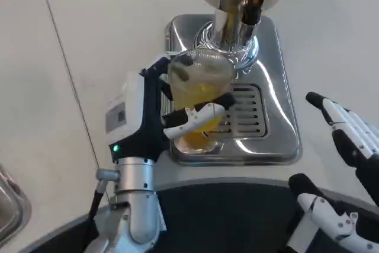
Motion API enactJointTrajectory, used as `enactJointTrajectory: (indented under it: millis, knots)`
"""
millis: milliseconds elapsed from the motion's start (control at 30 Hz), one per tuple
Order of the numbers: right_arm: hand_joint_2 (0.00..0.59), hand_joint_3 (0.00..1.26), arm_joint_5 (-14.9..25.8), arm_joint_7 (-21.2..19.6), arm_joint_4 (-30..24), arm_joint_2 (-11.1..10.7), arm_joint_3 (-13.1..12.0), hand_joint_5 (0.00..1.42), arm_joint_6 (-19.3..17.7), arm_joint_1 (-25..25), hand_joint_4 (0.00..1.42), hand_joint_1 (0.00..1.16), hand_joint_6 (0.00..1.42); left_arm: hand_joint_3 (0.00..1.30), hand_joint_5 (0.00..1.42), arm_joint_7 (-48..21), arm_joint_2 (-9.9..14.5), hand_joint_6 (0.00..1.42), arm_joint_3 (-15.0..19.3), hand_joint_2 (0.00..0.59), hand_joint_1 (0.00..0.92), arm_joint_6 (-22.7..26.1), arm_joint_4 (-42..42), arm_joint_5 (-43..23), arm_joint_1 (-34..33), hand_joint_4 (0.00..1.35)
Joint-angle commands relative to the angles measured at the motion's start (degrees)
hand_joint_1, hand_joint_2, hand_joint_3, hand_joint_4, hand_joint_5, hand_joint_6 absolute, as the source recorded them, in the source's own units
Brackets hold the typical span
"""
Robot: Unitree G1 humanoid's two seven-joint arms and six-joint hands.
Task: Grasp the cup under the faucet to collect the drink, then remove the cup.
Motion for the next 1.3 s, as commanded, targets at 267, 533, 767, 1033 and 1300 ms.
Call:
enactJointTrajectory:
  millis: [267,533,767,1033,1300]
  knots:
    - [0.454,0.0,-1.21,-0.36,2.65,-0.37,2.41,0.0,0.03,-2.49,0.0,0.3,0.0,1.13,1.29,-2.95,7.28,1.42,4.9,0.0,0.803,-1.59,-7.36,-0.89,4.41,1.07]
    - [0.454,0.0,-2.5,0.2,3.35,-1.07,3.67,0.0,0.1,-4.48,0.0,0.3,0.0,1.14,1.28,-7.3,11.28,1.42,9.01,0.0,0.811,-2.6,-14.61,-3.09,10.1,1.06]
    - [0.454,0.0,-2.58,-0.19,3.82,-1.33,4.16,0.0,-0.09,-5.02,0.0,0.3,0.0,1.14,1.28,-9.11,10.64,1.42,11.25,0.0,0.811,-1.48,-16.85,-3.63,12.71,1.06]
    - [0.454,0.0,-3.23,-0.87,3.12,-1.01,4.52,0.0,-0.45,-3.11,0.0,0.3,0.0,1.14,1.28,-9.88,7.73,1.42,11.97,0.0,0.812,-0.98,-15.95,-4.85,11.75,1.06]
    - [0.454,0.0,-3.08,-0.64,2.66,-1.29,3.12,0.0,-0.28,-2.26,0.0,0.3,0.0,1.14,1.28,-12.74,8.03,1.42,15.09,0.0,0.819,-0.87,-21.09,-8.13,13.69,1.04]
